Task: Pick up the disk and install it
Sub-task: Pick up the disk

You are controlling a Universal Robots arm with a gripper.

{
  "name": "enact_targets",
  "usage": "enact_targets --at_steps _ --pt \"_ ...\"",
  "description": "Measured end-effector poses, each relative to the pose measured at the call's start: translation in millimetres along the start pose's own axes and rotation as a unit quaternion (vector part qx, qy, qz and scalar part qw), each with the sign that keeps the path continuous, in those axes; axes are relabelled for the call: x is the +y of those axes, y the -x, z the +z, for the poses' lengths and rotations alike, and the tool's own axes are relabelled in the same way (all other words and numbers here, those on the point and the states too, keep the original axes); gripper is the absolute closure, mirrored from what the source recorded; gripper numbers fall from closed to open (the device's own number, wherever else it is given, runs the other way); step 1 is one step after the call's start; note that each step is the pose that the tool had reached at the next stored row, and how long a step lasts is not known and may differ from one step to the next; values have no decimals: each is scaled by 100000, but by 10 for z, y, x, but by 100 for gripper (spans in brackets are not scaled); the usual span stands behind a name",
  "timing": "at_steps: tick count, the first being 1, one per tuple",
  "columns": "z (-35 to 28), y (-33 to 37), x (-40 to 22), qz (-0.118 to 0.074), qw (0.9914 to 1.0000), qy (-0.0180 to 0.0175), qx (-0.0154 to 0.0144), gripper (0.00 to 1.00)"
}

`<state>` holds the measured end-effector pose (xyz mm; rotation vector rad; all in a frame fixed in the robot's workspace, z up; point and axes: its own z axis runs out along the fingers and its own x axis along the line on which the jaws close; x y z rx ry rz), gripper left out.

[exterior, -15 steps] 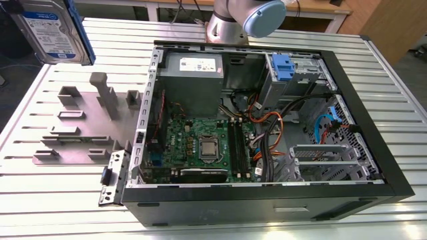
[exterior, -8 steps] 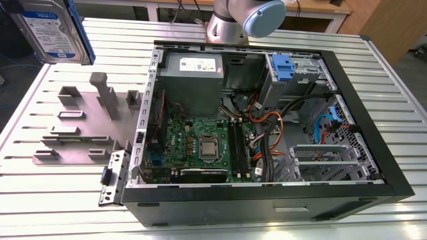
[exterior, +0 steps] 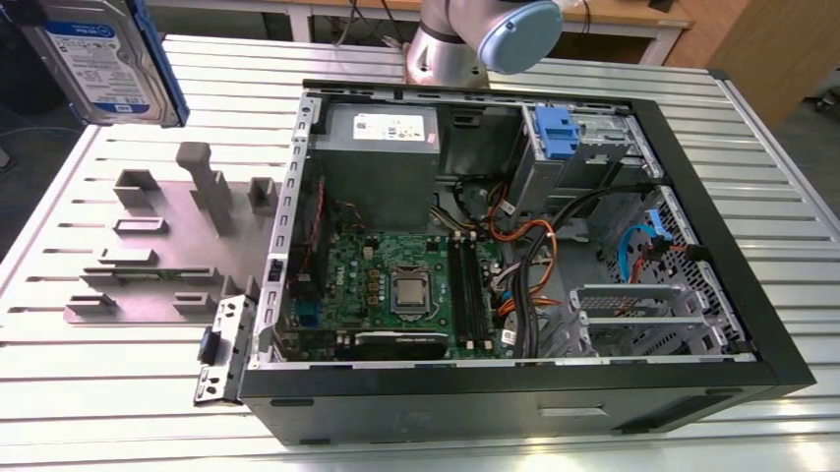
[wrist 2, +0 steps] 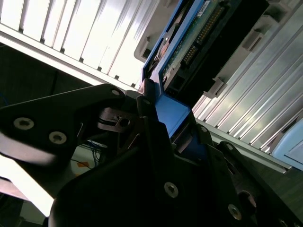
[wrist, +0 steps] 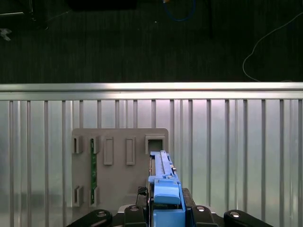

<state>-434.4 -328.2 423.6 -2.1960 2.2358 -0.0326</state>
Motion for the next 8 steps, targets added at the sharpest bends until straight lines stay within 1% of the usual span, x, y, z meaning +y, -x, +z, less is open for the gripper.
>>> enact_targets --at_steps 3,8 --pt "-8 0 1 5 100000 6 -7 64" --pt "-43 -1 0 4 100000 2 -46 64"
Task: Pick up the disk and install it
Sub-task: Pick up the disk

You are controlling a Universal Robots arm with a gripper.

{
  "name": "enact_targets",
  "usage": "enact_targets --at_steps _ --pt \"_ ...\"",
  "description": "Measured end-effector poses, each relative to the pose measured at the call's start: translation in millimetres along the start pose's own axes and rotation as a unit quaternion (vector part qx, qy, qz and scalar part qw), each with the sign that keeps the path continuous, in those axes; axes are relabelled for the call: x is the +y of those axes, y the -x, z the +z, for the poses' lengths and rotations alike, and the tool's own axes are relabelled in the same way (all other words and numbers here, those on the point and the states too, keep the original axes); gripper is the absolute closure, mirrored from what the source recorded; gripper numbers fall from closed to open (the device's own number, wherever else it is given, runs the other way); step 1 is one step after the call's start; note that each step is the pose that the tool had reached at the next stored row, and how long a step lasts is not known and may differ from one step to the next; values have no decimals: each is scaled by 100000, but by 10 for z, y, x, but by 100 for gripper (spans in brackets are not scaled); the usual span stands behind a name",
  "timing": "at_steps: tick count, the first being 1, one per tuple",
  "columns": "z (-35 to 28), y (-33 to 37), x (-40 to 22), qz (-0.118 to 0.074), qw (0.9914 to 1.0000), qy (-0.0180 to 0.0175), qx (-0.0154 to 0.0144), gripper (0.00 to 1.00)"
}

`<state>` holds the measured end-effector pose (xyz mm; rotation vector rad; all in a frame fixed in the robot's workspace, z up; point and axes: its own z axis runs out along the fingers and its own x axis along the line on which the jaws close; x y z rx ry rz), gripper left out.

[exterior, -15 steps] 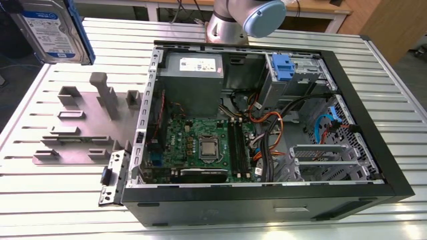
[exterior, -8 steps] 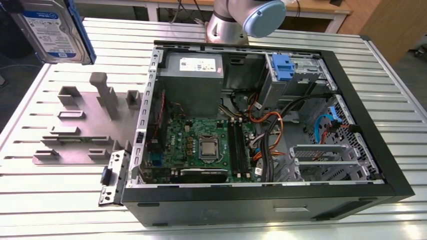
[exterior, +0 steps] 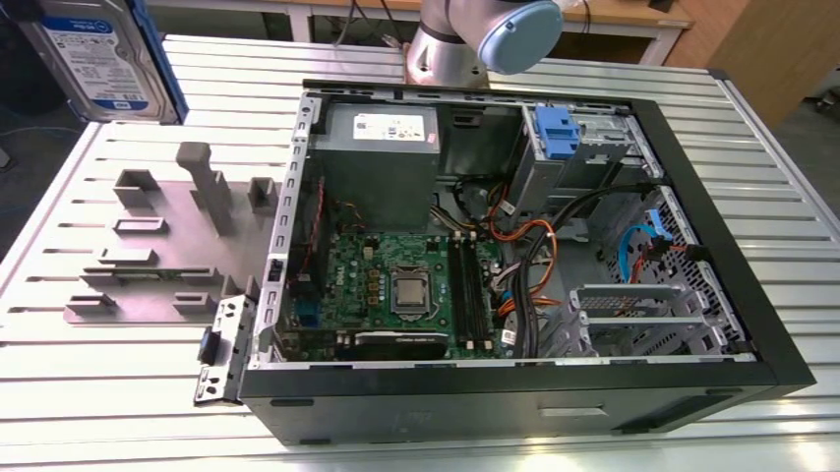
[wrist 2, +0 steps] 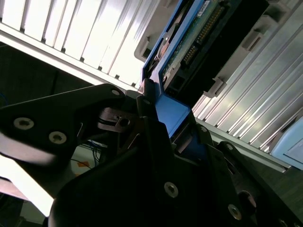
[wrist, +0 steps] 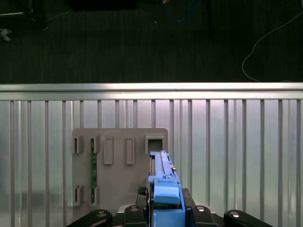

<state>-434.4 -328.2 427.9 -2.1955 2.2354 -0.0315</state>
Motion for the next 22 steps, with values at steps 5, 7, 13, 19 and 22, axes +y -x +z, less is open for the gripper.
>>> enact_targets --at_steps 5,7,13,19,22 --pt "-2 1 0 -2 100000 2 -16 64" --pt "-6 1 0 -2 100000 9 -37 64" --pt "-42 1 -1 6 100000 7 -220 64" --pt "-103 0 -2 6 99999 8 -369 64" --pt "-136 0 -3 6 99999 14 -395 64"
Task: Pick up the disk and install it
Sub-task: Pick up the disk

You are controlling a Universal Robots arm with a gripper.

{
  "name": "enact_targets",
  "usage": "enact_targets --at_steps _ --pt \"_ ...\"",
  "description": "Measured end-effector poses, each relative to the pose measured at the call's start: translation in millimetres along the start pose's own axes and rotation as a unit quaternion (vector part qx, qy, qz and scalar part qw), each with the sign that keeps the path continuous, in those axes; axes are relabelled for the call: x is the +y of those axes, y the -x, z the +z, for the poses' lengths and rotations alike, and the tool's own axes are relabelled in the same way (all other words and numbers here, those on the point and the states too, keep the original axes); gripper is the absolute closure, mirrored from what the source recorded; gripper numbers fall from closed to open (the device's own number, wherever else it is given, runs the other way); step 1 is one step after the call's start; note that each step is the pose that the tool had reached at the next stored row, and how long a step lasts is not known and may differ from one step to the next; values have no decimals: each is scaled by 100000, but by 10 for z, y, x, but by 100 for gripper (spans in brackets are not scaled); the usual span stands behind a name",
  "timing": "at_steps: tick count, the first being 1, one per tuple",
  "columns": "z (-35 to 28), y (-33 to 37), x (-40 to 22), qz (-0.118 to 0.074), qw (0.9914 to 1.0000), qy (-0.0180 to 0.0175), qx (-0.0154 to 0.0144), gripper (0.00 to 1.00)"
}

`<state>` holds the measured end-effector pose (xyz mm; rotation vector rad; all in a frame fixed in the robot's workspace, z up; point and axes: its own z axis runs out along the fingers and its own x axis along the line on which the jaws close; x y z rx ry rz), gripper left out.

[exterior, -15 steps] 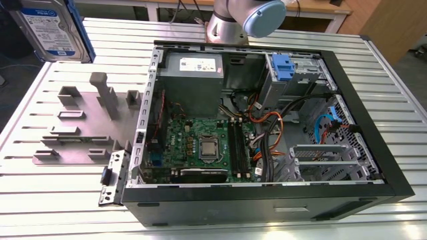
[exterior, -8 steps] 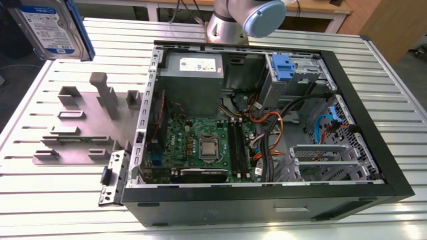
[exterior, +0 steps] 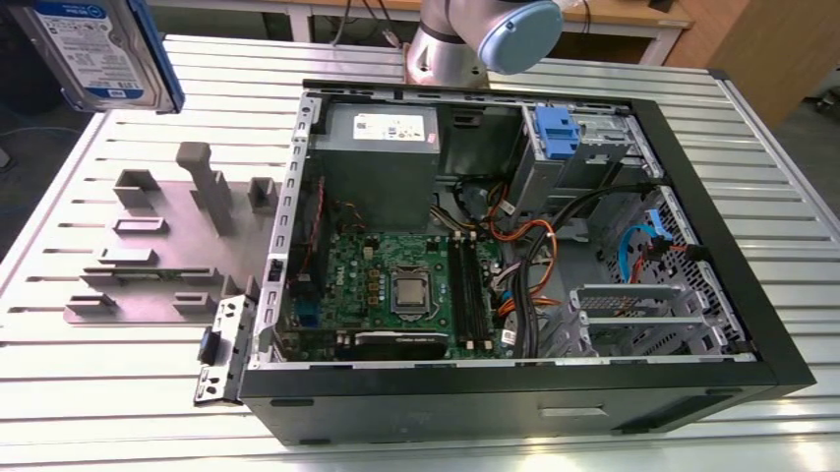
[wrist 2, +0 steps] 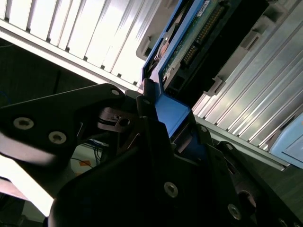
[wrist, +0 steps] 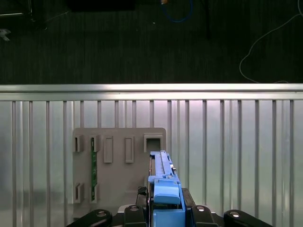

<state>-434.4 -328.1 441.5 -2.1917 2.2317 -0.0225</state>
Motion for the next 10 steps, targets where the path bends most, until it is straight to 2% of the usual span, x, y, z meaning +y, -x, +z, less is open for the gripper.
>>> enact_targets --at_steps 10 --pt "-75 0 -2 2 100000 -3 -2 64"
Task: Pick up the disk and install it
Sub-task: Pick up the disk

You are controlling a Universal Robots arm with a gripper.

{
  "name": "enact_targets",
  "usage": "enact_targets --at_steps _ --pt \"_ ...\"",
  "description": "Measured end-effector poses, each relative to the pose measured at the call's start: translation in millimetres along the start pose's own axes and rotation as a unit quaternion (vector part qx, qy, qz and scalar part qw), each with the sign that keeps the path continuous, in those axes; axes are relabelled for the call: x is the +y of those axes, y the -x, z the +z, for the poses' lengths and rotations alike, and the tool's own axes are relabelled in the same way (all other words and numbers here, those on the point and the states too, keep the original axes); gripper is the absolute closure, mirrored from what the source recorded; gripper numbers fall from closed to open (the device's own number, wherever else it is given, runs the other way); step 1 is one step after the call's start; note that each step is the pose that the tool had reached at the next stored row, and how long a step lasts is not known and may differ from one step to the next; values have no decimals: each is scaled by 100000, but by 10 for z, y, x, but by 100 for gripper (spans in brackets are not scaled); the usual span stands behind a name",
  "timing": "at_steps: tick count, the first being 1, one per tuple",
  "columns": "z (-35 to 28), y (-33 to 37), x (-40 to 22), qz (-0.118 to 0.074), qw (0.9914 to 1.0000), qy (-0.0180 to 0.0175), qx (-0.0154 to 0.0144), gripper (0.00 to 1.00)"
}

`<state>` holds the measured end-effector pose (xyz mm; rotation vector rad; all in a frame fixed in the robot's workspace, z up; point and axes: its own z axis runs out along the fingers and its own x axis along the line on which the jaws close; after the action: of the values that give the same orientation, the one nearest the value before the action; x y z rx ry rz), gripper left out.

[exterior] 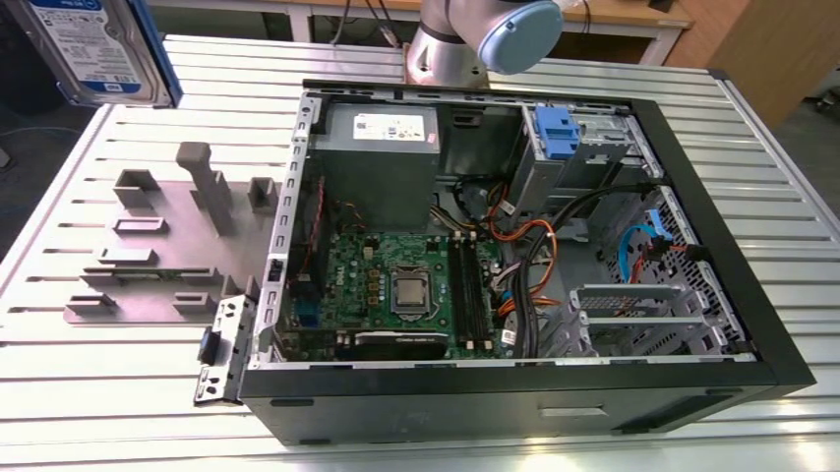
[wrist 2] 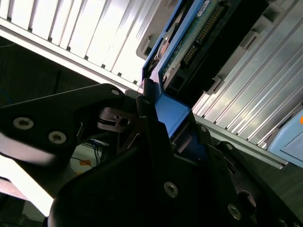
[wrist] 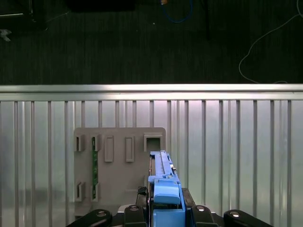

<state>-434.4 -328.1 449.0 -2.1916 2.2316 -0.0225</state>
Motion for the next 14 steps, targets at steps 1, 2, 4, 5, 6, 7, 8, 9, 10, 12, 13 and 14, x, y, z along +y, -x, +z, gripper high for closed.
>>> enact_targets --at_steps 1,2,4,5,6,7,8,9,10,12,13,14 --pt "-14 0 0 -2 100000 5 2 64" --pt "-27 0 0 0 100000 -2 -2 64" --pt "-51 0 -1 -2 100000 -1 0 64" --pt "-62 0 -1 -1 100000 2 -4 64" --pt "-73 0 -1 -2 100000 0 -7 64" --pt "-84 0 -1 -1 100000 -4 -14 64" --pt "-94 0 -2 -1 100000 -4 -21 64" --pt "-101 0 -2 0 100000 -1 -27 64" --pt "-106 0 -2 -2 100000 2 -52 64" --pt "-111 0 -2 -39 100000 -4 -71 64" --pt "-111 0 -2 -130 100000 -8 -76 64" --pt "-111 0 -2 -300 100000 -5 -79 64"
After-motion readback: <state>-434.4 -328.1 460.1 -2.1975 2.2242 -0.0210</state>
